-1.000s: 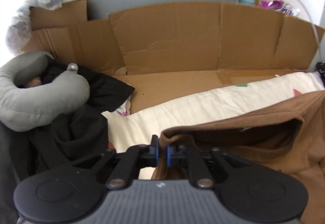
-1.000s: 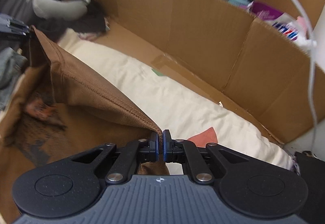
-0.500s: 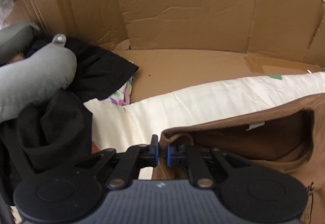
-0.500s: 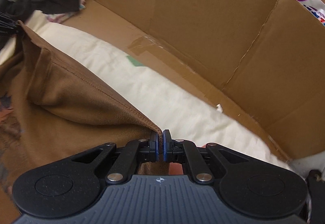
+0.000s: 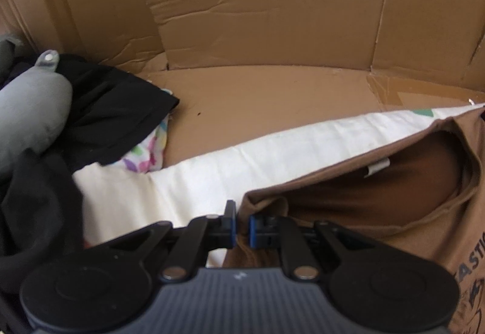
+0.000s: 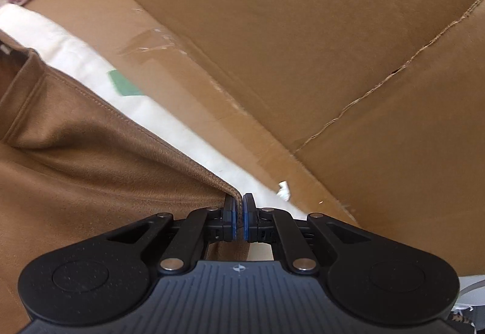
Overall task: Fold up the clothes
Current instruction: 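Lower the brown shirt onto the bed sheet with both tools, then open both tools to release the brown shirt flat on the bed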
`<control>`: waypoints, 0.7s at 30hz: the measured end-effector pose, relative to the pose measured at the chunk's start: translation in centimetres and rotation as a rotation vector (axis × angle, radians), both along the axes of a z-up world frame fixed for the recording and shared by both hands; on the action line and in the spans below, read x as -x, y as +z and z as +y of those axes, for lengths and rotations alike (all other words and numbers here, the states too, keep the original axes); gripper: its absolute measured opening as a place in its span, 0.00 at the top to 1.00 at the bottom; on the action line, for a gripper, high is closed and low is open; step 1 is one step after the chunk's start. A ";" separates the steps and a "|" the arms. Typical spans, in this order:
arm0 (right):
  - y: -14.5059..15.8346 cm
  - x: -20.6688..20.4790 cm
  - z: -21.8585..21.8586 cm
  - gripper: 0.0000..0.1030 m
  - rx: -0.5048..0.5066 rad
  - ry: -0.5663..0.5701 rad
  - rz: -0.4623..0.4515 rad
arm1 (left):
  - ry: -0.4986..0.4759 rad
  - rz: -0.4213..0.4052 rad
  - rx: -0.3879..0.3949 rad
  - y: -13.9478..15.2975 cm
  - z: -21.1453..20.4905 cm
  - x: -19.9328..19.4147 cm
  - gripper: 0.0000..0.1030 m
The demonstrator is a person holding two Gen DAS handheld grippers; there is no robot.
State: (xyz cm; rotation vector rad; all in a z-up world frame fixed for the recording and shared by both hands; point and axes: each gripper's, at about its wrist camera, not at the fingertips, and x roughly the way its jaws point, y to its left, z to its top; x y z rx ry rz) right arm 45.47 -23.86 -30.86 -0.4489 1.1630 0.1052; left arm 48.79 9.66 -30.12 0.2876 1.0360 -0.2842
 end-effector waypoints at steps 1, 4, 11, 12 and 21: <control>-0.1 -0.2 -0.1 0.97 0.005 -0.012 0.001 | 0.003 0.002 0.003 -0.2 -0.2 -0.2 0.91; -0.7 -0.6 -0.1 0.96 0.002 -0.034 0.001 | 0.011 0.011 -0.050 -0.8 -1.1 -0.7 0.86; 2.2 2.1 -2.5 0.63 -0.142 -0.051 -0.098 | 0.033 -0.048 -0.017 1.9 -0.5 0.7 0.73; 2.9 2.6 -3.0 0.62 -0.170 -0.062 -0.110 | 0.033 -0.059 -0.012 2.4 -0.4 1.0 0.73; 5.4 8.0 -7.3 0.62 -0.303 -0.121 -0.122 | 0.091 -0.050 -0.057 3.2 -0.1 0.2 0.48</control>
